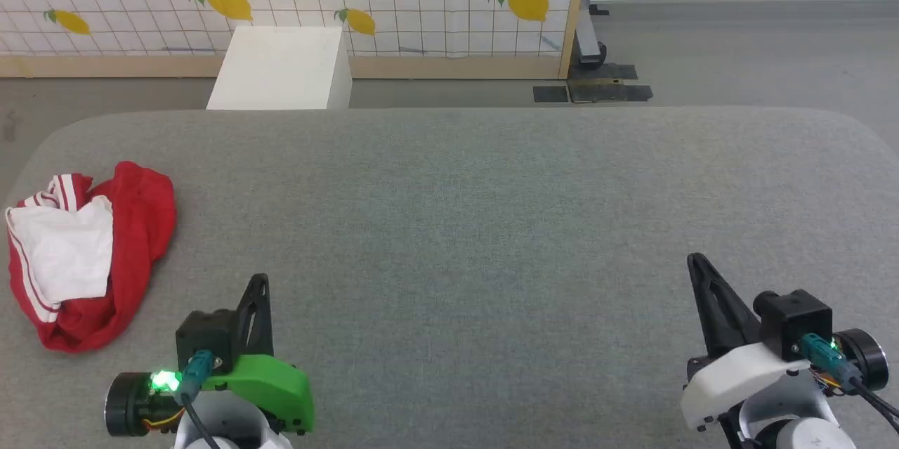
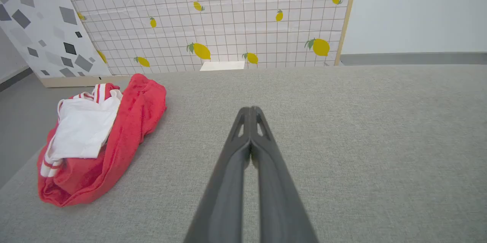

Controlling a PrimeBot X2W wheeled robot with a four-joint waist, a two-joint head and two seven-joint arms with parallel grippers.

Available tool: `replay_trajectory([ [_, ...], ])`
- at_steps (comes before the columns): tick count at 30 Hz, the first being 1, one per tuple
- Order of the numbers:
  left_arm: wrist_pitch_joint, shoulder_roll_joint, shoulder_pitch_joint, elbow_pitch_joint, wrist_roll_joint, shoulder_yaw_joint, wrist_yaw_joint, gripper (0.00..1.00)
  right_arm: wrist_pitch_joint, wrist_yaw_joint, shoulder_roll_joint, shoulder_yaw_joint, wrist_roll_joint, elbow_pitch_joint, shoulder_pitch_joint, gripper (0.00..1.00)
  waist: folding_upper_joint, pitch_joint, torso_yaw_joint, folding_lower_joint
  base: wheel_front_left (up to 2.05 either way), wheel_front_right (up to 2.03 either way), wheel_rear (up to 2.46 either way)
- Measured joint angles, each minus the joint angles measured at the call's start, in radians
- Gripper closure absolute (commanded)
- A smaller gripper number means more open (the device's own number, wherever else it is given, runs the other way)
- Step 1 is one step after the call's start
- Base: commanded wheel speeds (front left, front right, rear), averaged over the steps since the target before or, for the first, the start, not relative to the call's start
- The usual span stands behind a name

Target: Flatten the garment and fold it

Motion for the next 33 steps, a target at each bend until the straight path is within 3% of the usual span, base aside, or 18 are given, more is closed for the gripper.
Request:
replay_trajectory([
  [33,0.0,0.0,0.0,0.0,0.0,0.0,0.0,1.0,0.0,0.0,0.0,0.0,0.0,0.0,0.0,1.0,0.0,0.0,0.0,0.0,0.0,0.0,0.0],
])
